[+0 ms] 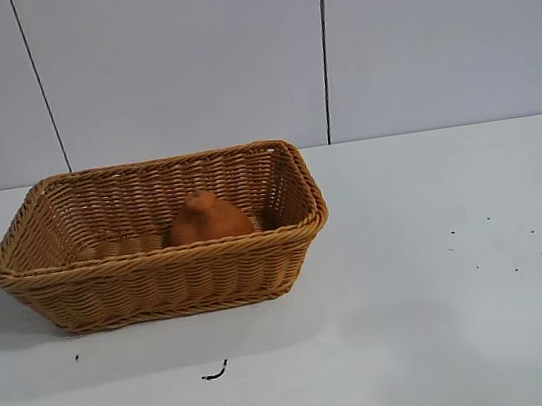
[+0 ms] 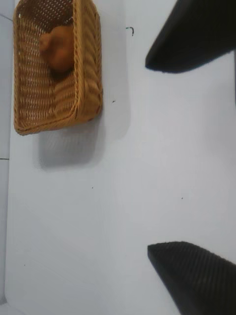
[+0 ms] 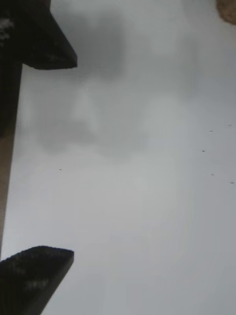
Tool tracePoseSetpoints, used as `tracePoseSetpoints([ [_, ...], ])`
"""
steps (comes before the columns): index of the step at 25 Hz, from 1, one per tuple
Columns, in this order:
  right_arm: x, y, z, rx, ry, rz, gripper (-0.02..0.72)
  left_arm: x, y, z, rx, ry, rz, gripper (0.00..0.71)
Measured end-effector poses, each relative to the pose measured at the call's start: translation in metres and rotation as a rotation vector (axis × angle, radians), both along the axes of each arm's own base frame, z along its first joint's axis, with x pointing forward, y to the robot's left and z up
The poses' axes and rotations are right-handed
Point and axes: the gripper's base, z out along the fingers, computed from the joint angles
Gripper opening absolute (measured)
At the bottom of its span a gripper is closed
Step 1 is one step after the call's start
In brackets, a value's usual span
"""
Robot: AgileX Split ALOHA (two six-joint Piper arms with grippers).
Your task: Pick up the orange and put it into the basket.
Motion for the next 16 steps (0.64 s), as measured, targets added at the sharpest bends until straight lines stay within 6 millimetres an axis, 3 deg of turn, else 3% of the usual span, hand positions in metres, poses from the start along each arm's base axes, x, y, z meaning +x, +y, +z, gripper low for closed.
tracePoseSetpoints([
  [4,-0.018,-0.001,0.001,0.005,-0.115,0.0,0.673,0.0,0.0,0.0,0.0,0.0,0.0,0.666],
  [16,-0.019,-0.001,0.0,0.005,-0.118,0.0,0.673,0.0,0.0,0.0,0.0,0.0,0.0,0.666],
])
